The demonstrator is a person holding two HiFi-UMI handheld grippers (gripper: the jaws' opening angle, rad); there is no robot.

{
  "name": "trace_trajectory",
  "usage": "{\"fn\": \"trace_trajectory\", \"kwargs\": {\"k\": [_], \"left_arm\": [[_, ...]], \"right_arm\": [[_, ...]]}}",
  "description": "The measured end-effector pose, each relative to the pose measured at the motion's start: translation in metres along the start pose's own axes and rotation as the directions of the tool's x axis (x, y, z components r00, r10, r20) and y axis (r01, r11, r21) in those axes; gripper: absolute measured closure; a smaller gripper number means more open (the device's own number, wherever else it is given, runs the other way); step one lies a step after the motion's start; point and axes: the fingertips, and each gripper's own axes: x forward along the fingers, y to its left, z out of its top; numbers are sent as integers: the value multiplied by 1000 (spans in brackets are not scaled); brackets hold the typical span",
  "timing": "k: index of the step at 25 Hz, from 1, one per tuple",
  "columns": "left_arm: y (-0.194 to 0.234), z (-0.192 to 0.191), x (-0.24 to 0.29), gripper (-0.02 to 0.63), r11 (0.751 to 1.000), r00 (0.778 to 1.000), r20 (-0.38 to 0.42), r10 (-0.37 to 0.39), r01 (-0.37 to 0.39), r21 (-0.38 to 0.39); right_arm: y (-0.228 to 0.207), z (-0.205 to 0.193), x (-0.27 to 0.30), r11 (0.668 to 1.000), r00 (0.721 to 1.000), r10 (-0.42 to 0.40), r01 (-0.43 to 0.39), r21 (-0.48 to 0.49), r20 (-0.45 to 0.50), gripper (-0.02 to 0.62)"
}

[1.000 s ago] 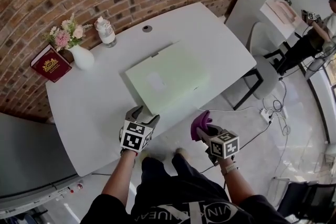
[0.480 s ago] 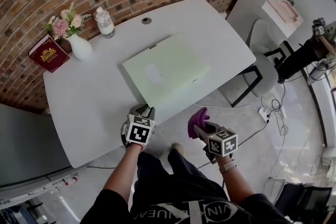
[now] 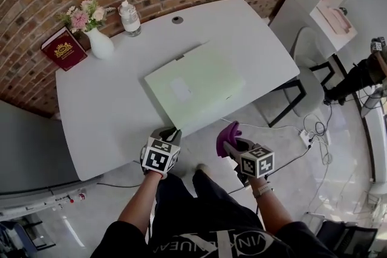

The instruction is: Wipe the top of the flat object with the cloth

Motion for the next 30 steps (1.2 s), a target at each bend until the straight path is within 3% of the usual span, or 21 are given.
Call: {"fn": "trace_trajectory", "kwargs": {"k": [16,18,20,21,22,23,24,27,30], "left_arm": [[-55,-32,-13,578,1000,999,45,13,-13,0],[-58,-35,-15,578,998,998,55,34,-36,42],[-57,-33,-20,577,983,993,75,91,-101,150],[-56,-32,-22,574,964,989,79,123,-138,226],[-55,-33,-22,502,936,985,76,154,-170,308],[-52,-34,-22,372,901,981,66,185,-196,388],[-48,-36,-22,353,860,974,55,218,-219,461],[-28,-35,-21,317,717,937,67,343,-308,625],[-11,-24,-19,281,544,884,140,445,-392,742]], "right_arm": [[3,-17,-14,996,998,69,-69,-50,-7,528],[3,-20,-15,996,997,74,-75,-51,-8,528],[1,-23,-16,996,997,77,-78,-49,-8,528],[1,-24,-16,996,997,78,-79,-47,-8,528],[0,-25,-16,996,997,79,-79,-45,-8,528],[-1,-26,-17,996,997,80,-80,-42,-8,528],[-2,-27,-17,996,997,81,-81,-39,-9,528],[-1,-30,-16,995,996,91,-91,-31,-14,528],[-1,-33,-15,994,995,101,-102,-30,-25,528]]}}
